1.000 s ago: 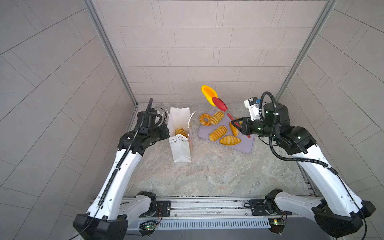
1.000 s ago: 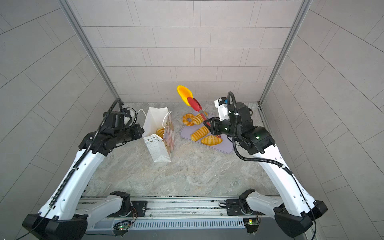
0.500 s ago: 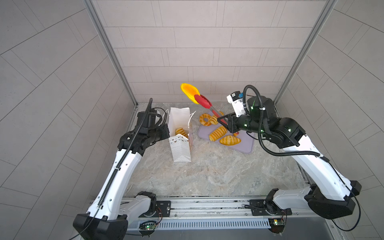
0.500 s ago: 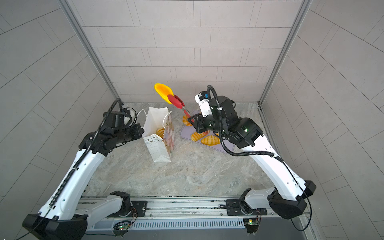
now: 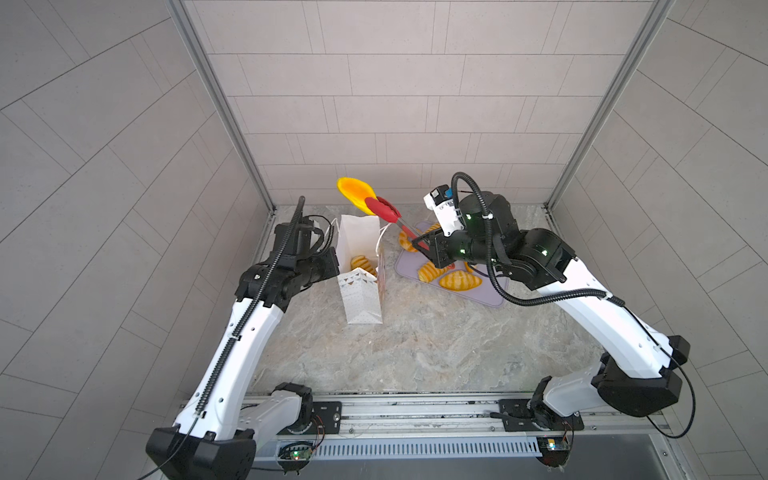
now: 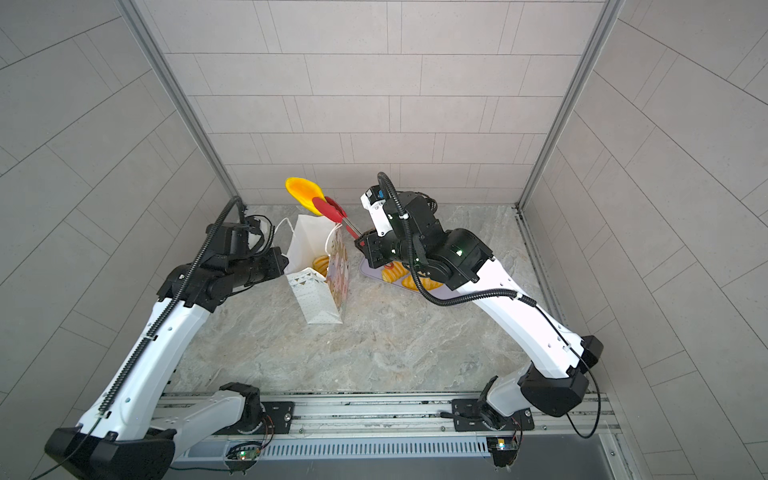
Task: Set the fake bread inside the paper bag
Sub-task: 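Carry the mango bread with the tongs over the paper bag mouth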
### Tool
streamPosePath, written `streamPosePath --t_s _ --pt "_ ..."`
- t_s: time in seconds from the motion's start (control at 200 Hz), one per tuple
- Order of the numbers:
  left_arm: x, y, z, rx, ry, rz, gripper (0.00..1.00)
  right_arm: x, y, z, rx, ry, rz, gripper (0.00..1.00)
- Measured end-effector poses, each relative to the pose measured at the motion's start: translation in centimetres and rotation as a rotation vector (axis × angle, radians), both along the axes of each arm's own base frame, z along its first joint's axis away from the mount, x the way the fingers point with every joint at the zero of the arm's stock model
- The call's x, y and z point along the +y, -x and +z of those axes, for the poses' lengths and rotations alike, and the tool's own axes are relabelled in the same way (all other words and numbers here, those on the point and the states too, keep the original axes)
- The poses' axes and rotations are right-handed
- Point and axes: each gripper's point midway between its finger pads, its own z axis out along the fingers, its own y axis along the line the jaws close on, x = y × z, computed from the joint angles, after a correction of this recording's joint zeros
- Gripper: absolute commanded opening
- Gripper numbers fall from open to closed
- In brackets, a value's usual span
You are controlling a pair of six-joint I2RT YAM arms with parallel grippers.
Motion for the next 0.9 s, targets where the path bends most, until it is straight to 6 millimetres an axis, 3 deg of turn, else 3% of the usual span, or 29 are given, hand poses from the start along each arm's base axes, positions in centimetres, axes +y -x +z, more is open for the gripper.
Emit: streamPosePath --t_s 0.335,0.66,0.896 --pt "0.0 0.0 0.0 0.000 0.000 0.000 0.05 0.6 -0.2 -1.6 0.018 0.041 0.006 0.23" --pt "0.0 0.0 0.0 0.000 0.000 0.001 0.05 -0.2 0.4 -5.2 0.076 0.143 0.019 0.23" --pt "0.0 0.0 0.0 -0.001 0.000 0.001 0.05 -0.8 0.8 -5.3 0.069 0.169 0.026 0.24"
